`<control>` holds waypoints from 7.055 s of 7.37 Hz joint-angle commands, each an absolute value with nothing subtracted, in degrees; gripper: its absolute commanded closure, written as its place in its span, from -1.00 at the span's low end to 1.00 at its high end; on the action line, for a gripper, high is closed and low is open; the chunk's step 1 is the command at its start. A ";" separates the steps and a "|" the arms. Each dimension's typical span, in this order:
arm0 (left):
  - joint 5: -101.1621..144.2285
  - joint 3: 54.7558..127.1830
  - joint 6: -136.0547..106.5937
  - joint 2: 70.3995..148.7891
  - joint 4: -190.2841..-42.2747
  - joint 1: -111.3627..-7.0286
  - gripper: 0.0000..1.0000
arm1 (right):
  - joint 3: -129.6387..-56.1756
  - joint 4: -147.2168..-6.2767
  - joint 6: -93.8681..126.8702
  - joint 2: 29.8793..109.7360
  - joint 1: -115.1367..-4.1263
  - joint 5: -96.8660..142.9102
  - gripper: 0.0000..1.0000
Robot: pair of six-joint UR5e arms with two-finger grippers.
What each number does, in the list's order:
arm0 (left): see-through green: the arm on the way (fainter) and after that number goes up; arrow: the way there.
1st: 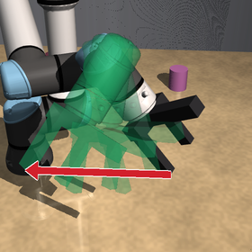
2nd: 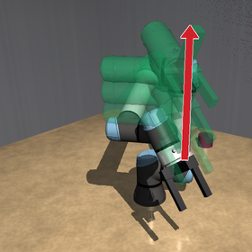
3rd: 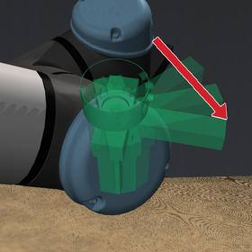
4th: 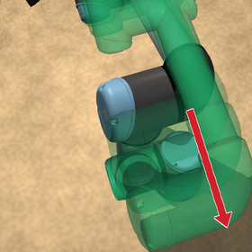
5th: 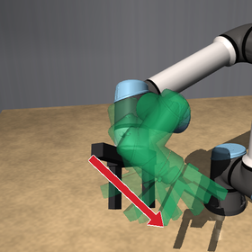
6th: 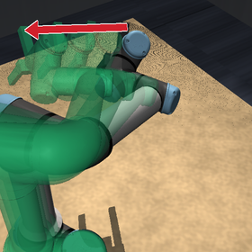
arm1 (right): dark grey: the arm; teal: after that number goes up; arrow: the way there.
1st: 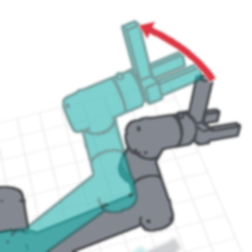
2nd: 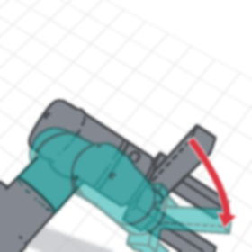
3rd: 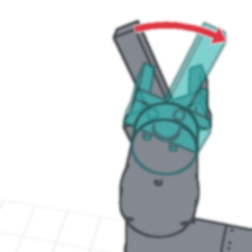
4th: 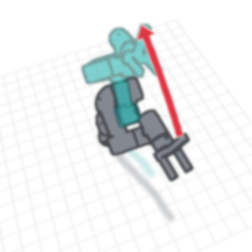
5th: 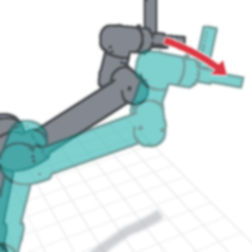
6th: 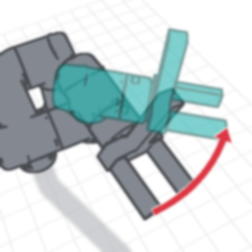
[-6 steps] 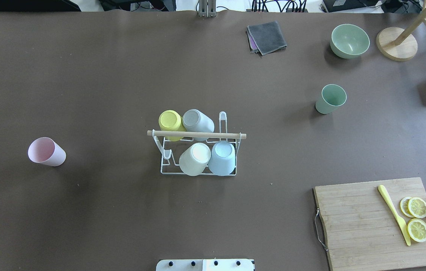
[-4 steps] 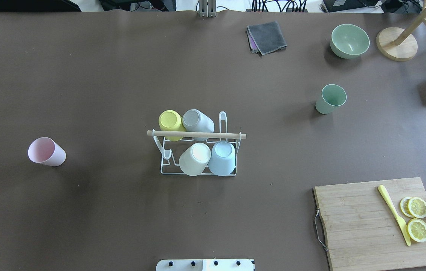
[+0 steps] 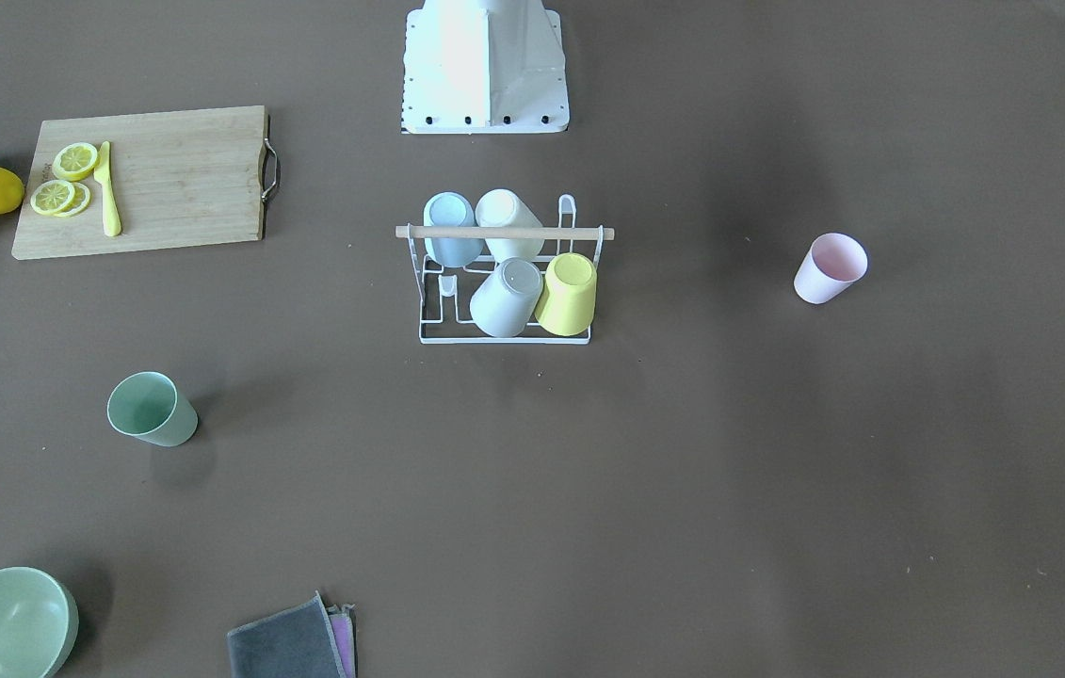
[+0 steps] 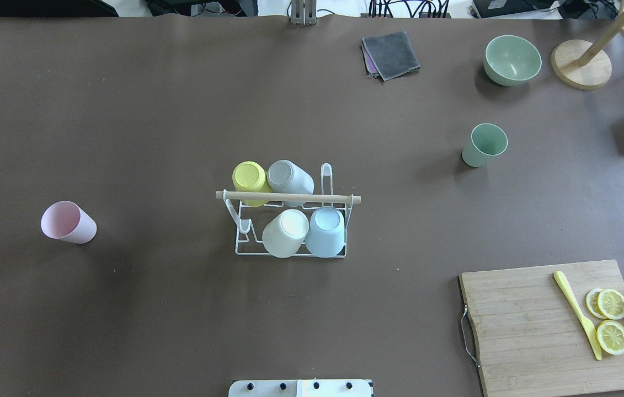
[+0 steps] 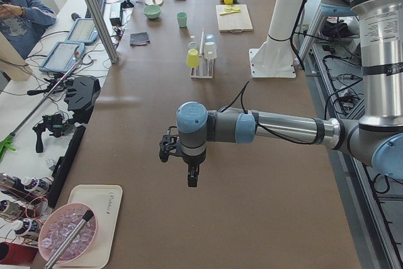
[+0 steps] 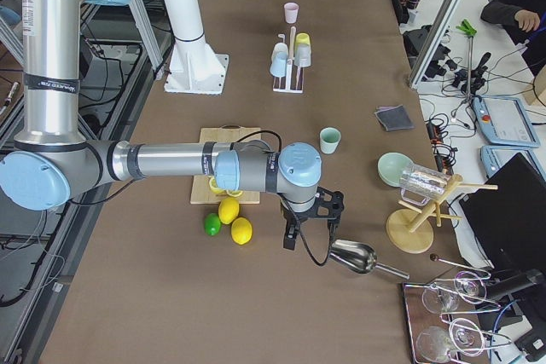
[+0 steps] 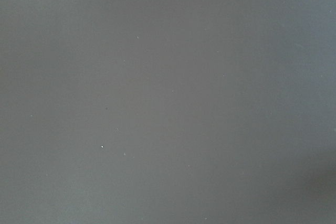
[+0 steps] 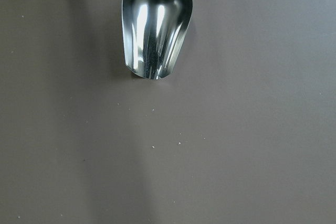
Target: Place cup on cup holder
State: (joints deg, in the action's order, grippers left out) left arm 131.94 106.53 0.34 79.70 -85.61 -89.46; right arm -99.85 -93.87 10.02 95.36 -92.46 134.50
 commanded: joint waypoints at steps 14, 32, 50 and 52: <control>132.01 105.56 0.35 80.33 -86.04 -89.30 -0.97 | -99.67 -93.87 9.84 95.27 -92.37 134.30 -1.00; 127.55 104.41 0.61 89.26 -78.98 -88.07 -0.97 | -91.19 -99.63 25.49 66.33 -75.15 134.02 -1.00; 119.36 72.43 20.04 132.63 -40.52 -45.62 -0.97 | -25.08 -103.16 -4.37 26.82 -58.27 132.18 -1.00; 119.62 68.05 21.53 132.97 -40.43 -45.62 -0.97 | -24.96 -109.66 -5.36 25.93 -58.27 134.03 -1.00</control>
State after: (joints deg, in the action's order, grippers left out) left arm 119.69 70.77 20.73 132.61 -40.49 -45.72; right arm -25.61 -106.04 -4.40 26.65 -58.30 133.06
